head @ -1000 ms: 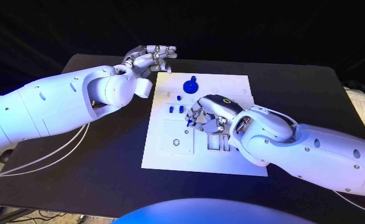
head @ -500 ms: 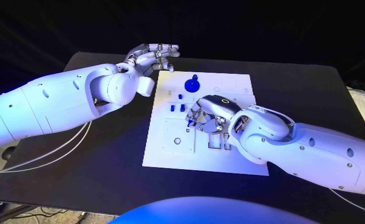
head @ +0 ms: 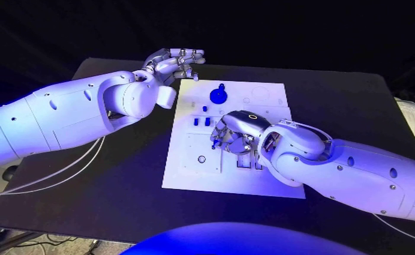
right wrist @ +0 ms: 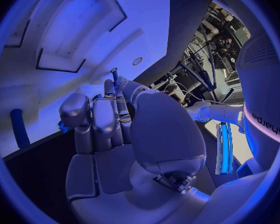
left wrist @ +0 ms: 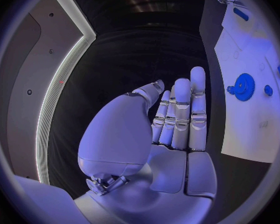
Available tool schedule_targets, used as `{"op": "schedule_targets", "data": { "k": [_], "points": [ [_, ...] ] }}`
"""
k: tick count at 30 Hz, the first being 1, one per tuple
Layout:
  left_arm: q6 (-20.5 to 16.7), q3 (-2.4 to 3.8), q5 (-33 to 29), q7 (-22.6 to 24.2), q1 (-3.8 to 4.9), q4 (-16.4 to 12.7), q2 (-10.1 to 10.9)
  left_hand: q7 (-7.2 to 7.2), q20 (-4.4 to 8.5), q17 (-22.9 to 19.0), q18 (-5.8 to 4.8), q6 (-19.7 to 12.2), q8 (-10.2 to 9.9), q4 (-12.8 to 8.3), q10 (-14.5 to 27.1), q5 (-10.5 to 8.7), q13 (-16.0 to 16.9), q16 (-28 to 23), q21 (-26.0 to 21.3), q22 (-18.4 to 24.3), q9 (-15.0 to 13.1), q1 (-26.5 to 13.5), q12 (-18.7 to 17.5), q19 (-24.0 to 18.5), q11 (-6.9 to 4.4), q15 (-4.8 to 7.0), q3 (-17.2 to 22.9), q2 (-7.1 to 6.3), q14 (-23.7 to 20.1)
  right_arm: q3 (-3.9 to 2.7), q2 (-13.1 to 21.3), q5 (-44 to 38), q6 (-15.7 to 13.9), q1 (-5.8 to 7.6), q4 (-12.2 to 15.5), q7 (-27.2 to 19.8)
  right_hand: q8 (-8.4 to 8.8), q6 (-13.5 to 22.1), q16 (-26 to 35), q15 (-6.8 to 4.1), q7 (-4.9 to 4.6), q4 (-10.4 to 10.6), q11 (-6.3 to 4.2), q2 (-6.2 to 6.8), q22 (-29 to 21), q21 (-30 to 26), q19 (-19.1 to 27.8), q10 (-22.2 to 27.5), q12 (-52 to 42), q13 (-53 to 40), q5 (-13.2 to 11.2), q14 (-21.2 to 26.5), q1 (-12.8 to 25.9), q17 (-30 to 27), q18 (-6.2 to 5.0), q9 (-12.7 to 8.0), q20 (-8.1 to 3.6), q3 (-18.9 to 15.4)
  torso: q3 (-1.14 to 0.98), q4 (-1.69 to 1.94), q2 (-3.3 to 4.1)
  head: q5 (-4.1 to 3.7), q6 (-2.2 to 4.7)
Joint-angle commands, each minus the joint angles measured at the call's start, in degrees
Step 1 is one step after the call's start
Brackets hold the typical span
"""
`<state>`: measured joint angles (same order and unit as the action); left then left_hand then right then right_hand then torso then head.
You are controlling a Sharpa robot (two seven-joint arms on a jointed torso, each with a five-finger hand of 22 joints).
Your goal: Assemble the parts on the task board
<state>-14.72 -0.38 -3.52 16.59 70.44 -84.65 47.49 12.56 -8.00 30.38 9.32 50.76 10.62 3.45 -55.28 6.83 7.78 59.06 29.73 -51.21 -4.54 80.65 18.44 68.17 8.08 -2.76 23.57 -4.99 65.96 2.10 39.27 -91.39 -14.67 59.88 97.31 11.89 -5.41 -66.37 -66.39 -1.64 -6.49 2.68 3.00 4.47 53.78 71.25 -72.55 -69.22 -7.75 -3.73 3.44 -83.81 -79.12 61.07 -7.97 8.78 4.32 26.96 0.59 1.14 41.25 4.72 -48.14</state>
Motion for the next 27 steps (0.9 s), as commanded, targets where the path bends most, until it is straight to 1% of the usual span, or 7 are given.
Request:
{"op": "schedule_targets", "data": {
  "k": [1, 9, 16, 22, 25, 26, 27],
  "points": [
    [1.12, 0.02, 0.32, 0.22, 0.00, -0.01, -0.15, -0.03, -0.20, -0.05, 1.08, -0.34, 0.21, 0.10, 0.40, 0.24, 0.09, -0.14, -0.24, 0.05, 0.07, -0.41, 0.32, -0.03, -0.03, -0.01, -0.30, 0.03, -0.48, 0.03, -0.24, -0.92, 2.08, -0.07, -0.12, -0.16, -0.09, 0.11, -0.25, 0.37, -0.35, -0.30, 0.47, -0.24, -0.05, 0.20, -0.06, 0.03, 0.38, 0.02, 0.37, -2.02, 0.11, -0.05, 0.99, 0.06, 0.30, -0.08, -0.02, 0.01, -0.01, 0.08, -0.04],
    [1.18, 0.01, 0.39, 0.22, 0.00, 0.01, -0.20, -0.03, -0.20, -0.05, 1.08, -0.34, 0.21, 0.10, 0.40, 0.24, 0.09, -0.14, -0.24, 0.05, 0.07, -0.41, 0.32, -0.03, -0.03, -0.01, -0.30, 0.03, -0.48, 0.15, -0.82, -1.68, 2.49, -0.09, -0.93, 0.25, -0.08, 0.12, -0.21, 0.38, -0.36, -0.30, 0.48, -0.24, -0.05, 0.20, -0.05, 0.02, 0.41, 0.01, 0.39, -2.01, 0.14, -0.11, 0.99, 0.07, 0.31, -0.11, 0.00, 0.09, 0.01, 0.09, -0.12],
    [1.15, 0.01, 0.43, 0.19, 0.00, -0.07, -0.11, -0.03, -0.20, -0.05, 1.08, -0.34, 0.21, 0.10, 0.40, 0.24, 0.09, -0.14, -0.24, 0.05, 0.07, -0.41, 0.32, -0.03, -0.03, -0.01, -0.30, 0.03, -0.48, 0.23, -1.25, -3.09, 3.06, -0.14, -1.27, 1.04, -0.07, 0.13, -0.23, 0.39, -0.36, -0.31, 0.47, -0.29, -0.05, 0.20, -0.04, 0.00, 0.41, 0.01, 0.44, -2.00, 0.14, -0.09, 0.99, 0.09, 0.33, -0.11, 0.03, 0.03, 0.06, 0.10, -0.11],
    [1.11, 0.01, 0.44, 0.14, 0.00, -0.09, -0.15, -0.03, -0.20, -0.05, 1.08, -0.34, 0.21, 0.10, 0.40, 0.24, 0.09, -0.14, -0.24, 0.05, 0.07, -0.41, 0.32, -0.03, -0.03, -0.01, -0.30, 0.03, -0.48, 0.40, -1.75, -4.35, 6.49, -0.25, -1.55, 2.49, -0.06, 0.14, -0.10, 0.40, -0.36, -0.36, 0.47, -0.27, -0.23, 0.11, 0.06, -0.01, 0.44, 0.00, 0.50, -1.96, 0.13, -0.25, 0.95, 0.10, 0.35, -0.14, 0.02, 0.11, 0.00, 0.22, -0.35],
    [1.13, 0.01, 0.44, 0.15, 0.00, -0.08, -0.13, -0.03, -0.20, -0.05, 1.08, -0.34, 0.21, 0.10, 0.40, 0.24, 0.09, -0.14, -0.24, 0.05, 0.07, -0.41, 0.32, -0.03, -0.03, -0.01, -0.30, 0.03, -0.48, 0.51, -1.82, -4.55, 7.61, -0.28, -1.62, 2.77, 0.07, 0.34, -0.08, 0.50, -0.46, -0.35, 0.58, 0.05, -0.33, 0.05, 0.20, 0.12, 0.64, 0.00, 0.63, -1.89, 0.49, -0.31, 0.93, 0.15, 0.44, -0.53, 0.04, 0.03, -0.01, 0.22, -0.45],
    [1.17, 0.01, 0.44, 0.18, 0.00, -0.04, -0.14, 0.00, -0.22, -0.14, 1.09, -0.50, 0.43, 0.07, 0.56, 0.23, 0.11, -0.14, -0.33, 0.14, 0.07, -0.43, 0.56, -0.06, 0.00, -0.03, -0.39, -0.01, -0.57, 0.54, -1.83, -4.54, 7.81, -0.28, -1.68, 2.84, 0.66, 1.31, 0.15, 0.87, -0.87, 0.38, 0.90, 1.05, -0.79, -0.21, 0.53, 0.98, 1.25, 0.06, 2.20, -1.73, 2.01, -0.62, 0.88, 0.00, 0.66, -1.71, 0.04, -0.01, -0.02, 0.26, -0.47],
    [1.18, 0.01, 0.44, 0.18, 0.00, -0.02, -0.15, 0.00, -0.22, -0.14, 1.09, -0.52, 0.45, 0.07, 0.58, 0.23, 0.11, -0.14, -0.34, 0.14, 0.07, -0.43, 0.58, -0.07, 0.00, -0.04, -0.40, -0.01, -0.57, 0.55, -1.83, -4.52, 7.76, -0.29, -1.72, 2.87, 0.94, 1.79, 0.26, 1.01, -1.09, 0.70, 1.09, 1.53, -0.99, -0.33, 0.68, 1.38, 1.50, 0.06, 2.74, -1.66, 2.65, -0.77, 0.85, -0.09, 0.78, -2.30, 0.04, -0.05, -0.04, 0.28, -0.48]
  ]
}}
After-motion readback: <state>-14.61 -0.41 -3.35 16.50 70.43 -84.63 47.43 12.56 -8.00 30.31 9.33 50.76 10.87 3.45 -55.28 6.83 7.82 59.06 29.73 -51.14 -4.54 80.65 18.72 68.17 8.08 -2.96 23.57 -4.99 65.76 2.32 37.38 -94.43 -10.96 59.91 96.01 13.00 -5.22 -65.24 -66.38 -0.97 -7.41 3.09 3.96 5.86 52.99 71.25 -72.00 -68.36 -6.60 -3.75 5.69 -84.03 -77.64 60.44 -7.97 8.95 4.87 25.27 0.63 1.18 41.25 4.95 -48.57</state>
